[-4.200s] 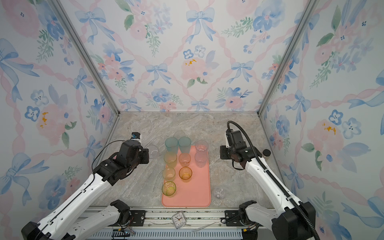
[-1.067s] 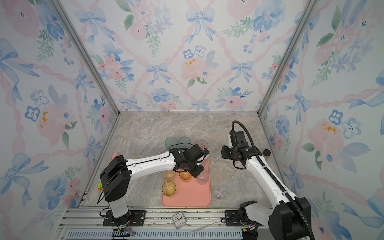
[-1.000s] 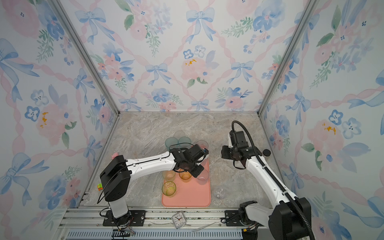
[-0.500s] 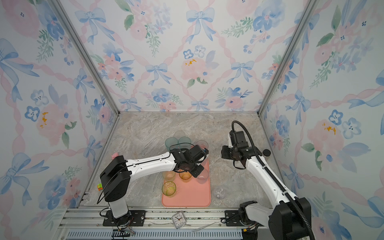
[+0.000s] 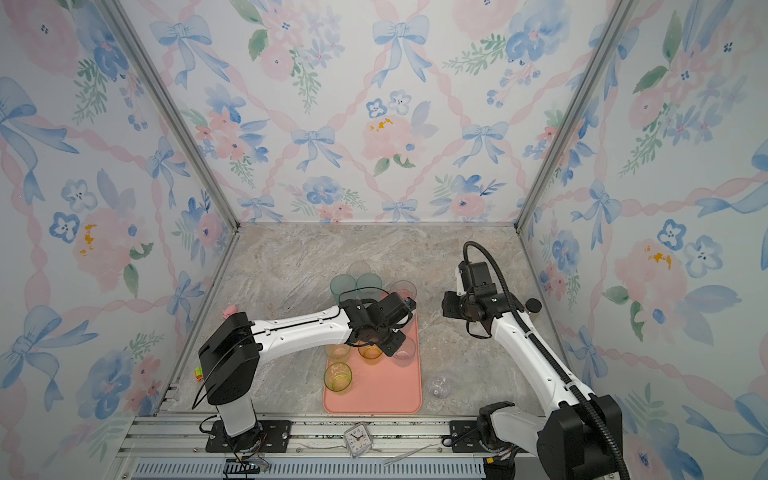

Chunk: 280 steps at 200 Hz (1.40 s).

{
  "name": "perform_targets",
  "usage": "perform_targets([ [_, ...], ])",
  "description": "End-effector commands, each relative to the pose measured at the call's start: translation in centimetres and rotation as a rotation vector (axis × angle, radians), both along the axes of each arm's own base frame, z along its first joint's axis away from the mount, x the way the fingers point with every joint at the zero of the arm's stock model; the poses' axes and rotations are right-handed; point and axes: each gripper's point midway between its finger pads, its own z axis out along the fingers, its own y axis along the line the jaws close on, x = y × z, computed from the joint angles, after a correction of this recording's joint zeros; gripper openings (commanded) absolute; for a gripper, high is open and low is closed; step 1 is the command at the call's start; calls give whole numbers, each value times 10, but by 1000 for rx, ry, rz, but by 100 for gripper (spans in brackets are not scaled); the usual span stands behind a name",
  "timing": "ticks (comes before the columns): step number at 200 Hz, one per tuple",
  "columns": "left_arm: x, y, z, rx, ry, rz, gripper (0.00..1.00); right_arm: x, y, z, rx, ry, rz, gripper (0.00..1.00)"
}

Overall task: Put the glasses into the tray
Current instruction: 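Lower the clear frosted cup onto the tray's near end and open the left gripper, then withdraw the left gripper while the right gripper moves toward the small clear glass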

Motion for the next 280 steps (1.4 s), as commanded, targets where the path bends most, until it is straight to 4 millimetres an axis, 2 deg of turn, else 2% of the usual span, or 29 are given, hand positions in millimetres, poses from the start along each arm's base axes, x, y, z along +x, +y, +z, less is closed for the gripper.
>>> perform_targets([
  [1,-1,5,11,-2,-31,-8,15,2,0,8,12,-9,-3,50],
  [35,-1,4,15,-8,-39,-11,21,1,2,7,12,-7,1,50],
  [76,-2,3,19,-15,-48,-14,21,0,3,8,10,-9,1,50],
  [139,-1,7,38,-46,-85,-9,21,-1,2,8,4,-4,1,50],
  [186,5,15,73,-97,-164,23,21,-4,3,7,0,5,6,50],
  [224,21,39,104,-137,-240,105,21,-11,4,8,-17,16,14,50],
  [249,34,66,122,-171,-293,196,22,-21,5,11,-34,24,24,50],
  [280,46,103,134,-244,-343,308,23,-41,7,21,-60,24,37,50],
])
